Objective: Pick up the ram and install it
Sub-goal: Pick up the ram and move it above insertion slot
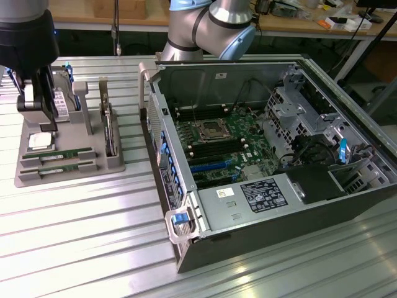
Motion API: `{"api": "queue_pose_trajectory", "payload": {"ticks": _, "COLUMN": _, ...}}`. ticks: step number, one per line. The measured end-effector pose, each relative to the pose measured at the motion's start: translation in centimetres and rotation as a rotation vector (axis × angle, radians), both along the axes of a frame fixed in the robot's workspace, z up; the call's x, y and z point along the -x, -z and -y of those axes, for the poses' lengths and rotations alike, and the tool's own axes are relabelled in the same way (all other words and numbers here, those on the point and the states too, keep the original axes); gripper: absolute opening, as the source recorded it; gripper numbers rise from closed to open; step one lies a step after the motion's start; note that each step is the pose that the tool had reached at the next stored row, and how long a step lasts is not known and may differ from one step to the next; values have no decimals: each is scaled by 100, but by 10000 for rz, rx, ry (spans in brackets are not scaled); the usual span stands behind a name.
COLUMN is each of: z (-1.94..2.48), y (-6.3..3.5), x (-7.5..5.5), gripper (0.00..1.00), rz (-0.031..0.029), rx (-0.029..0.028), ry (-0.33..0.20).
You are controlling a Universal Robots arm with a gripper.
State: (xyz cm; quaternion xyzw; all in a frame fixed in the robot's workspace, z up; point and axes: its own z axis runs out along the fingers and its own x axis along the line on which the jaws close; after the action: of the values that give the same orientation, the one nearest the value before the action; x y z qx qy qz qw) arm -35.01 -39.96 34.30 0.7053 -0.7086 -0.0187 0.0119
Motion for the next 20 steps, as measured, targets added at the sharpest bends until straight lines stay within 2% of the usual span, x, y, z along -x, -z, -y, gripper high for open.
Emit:
{"api": "queue_pose_trajectory", "payload": {"ticks": 12, "z": 0, "y": 99, "x": 0, "gripper": 36, "rz": 0, "rx": 0, "ry": -6}}
{"api": "queue_pose_trajectory", "payload": {"ticks": 20, "z": 0, "y": 202, "x": 0, "gripper": 36, "rz": -1, "rx": 1, "ry": -10}}
